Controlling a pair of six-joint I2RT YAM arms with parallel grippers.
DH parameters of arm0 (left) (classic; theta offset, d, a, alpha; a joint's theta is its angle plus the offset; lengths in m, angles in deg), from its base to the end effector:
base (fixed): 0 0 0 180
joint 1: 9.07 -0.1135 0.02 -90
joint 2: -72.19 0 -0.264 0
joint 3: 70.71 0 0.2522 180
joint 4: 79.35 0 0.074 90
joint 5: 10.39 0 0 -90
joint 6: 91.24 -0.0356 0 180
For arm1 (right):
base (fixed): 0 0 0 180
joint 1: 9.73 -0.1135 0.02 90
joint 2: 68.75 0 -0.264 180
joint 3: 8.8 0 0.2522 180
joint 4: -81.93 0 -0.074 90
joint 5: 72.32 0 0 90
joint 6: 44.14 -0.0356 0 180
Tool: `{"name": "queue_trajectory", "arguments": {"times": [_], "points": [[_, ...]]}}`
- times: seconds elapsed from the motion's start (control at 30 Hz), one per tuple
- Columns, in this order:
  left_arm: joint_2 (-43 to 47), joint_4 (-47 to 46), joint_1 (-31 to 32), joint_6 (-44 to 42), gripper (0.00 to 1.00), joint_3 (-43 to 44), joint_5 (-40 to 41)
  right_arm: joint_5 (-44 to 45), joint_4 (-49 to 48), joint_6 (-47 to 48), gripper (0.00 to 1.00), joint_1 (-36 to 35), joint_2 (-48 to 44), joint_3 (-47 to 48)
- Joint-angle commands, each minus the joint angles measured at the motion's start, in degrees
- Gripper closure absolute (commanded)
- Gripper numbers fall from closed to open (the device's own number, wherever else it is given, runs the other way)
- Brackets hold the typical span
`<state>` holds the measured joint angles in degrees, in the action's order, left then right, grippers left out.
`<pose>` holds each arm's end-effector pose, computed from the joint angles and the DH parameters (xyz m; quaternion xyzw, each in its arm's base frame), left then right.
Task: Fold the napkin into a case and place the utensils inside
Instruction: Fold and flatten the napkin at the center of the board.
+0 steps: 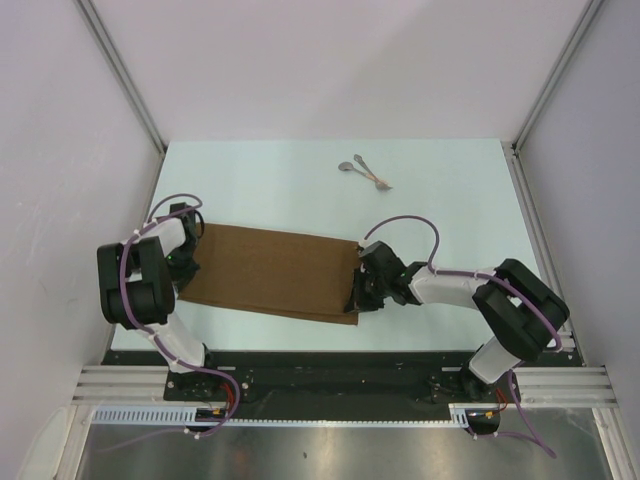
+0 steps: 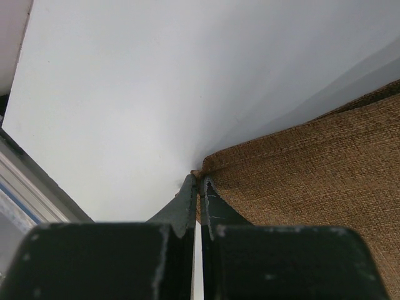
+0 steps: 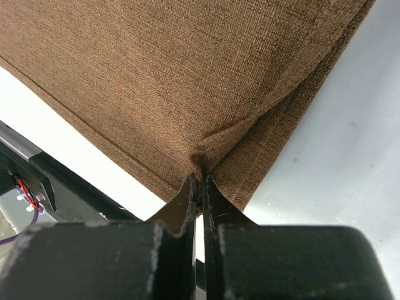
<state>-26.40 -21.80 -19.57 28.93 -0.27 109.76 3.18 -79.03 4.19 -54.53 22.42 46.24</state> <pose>0.2815 0.0704 0.1511 -0.3445 0.9014 0.2499 0.0801 0.2002 0.2114 0.1397 -0.0636 0.9451 0.2911 0.1338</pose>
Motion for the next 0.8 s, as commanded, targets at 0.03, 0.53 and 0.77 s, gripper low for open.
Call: {"name": "queue_trajectory", "arguments": {"times": [0.03, 0.53, 0.77], "points": [[-0.9, -1.2, -0.1, 1.2, 1.00, 0.3, 3.7, 5.2, 2.6, 0.4, 1.00, -1.3, 0.2, -0.8], [4.6, 0.9, 0.0, 3.6, 1.00, -0.3, 6.8, 8.4, 6.9, 0.8, 1.00, -2.7, -7.3, -1.5], [1.5, 0.3, 0.0, 3.7, 1.00, -1.0, 6.0, 6.2, 5.3, 1.1, 1.00, -2.6, -2.9, -1.3]]}}
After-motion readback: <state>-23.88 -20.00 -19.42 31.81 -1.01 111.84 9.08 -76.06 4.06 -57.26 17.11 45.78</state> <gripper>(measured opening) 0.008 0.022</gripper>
